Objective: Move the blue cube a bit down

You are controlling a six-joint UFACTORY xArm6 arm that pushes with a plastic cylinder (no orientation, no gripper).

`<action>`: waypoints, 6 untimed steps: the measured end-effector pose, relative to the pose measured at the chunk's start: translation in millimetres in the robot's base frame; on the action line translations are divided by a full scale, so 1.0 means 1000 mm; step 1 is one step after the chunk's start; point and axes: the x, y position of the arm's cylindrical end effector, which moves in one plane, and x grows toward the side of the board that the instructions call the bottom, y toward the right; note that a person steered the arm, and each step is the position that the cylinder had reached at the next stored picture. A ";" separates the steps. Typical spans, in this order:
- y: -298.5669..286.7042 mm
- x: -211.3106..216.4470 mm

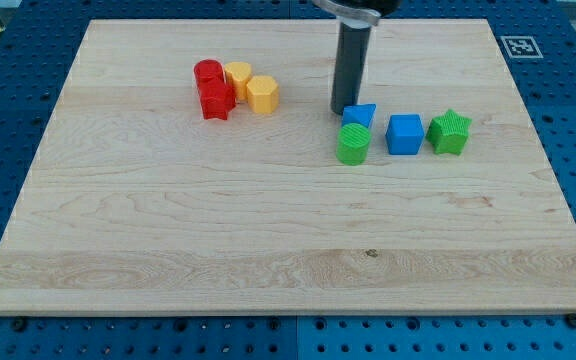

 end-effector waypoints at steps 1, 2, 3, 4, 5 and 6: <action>0.005 -0.006; 0.038 -0.009; 0.071 -0.002; 0.071 0.020; 0.059 0.029; 0.032 0.029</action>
